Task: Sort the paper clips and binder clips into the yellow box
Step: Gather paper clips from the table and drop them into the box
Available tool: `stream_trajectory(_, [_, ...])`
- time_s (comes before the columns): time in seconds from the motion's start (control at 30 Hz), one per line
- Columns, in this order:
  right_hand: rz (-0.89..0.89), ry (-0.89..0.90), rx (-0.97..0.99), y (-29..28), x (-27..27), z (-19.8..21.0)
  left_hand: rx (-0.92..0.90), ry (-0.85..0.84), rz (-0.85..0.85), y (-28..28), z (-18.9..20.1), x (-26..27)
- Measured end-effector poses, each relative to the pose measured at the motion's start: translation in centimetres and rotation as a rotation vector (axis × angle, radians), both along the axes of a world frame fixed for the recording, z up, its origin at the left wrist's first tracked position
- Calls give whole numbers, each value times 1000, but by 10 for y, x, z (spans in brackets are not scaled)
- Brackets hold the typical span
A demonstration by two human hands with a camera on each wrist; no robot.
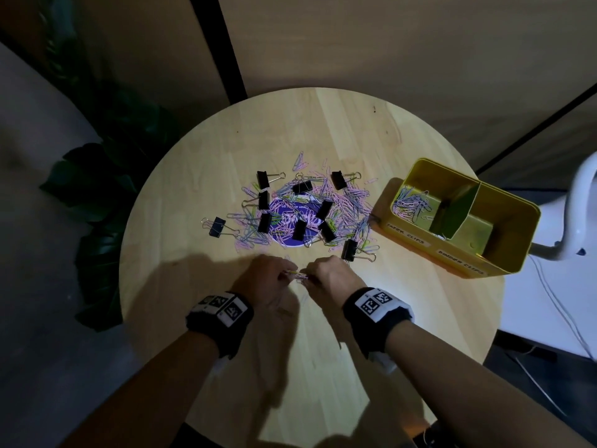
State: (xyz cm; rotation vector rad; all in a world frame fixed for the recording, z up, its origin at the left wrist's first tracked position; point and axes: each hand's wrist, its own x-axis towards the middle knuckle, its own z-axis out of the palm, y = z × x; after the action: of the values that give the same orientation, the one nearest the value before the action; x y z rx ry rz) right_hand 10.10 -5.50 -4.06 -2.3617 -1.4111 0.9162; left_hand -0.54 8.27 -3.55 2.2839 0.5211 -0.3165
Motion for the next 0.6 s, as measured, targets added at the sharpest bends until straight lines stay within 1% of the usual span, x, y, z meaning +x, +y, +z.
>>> stream_trajectory(0.07, [-75, 47, 61, -7, 7, 9, -68, -39, 95, 0, 6, 6])
stream_trajectory(0.17, [-253, 146, 184, -18, 21, 23, -185, -143, 169, 0, 18, 21])
stream_trajectory(0.23, [-367, 159, 256, -28, 31, 33, -435, -133, 268, -1, 32, 36])
stream_trajectory(0.27, [-425, 156, 289, -33, 37, 38, -525, -124, 285, -3, 40, 45])
stream_trajectory(0.3, [-485, 157, 327, -38, 42, 44, -560, -149, 281, -7, 48, 55])
stream_trajectory(0.37, [-606, 162, 428, -50, 55, 58, -544, -235, 256, -18, 66, 78])
stream_trajectory(0.43, [-726, 163, 519, -60, 70, 73, -576, -312, 278, -31, 84, 104])
stream_trajectory(0.53, [-892, 189, 611, -76, 96, 89, -648, -384, 318, -49, 96, 143])
stream_trajectory(0.6, [-954, 155, 633, -85, 112, 94, -647, -392, 324, -60, 97, 166])
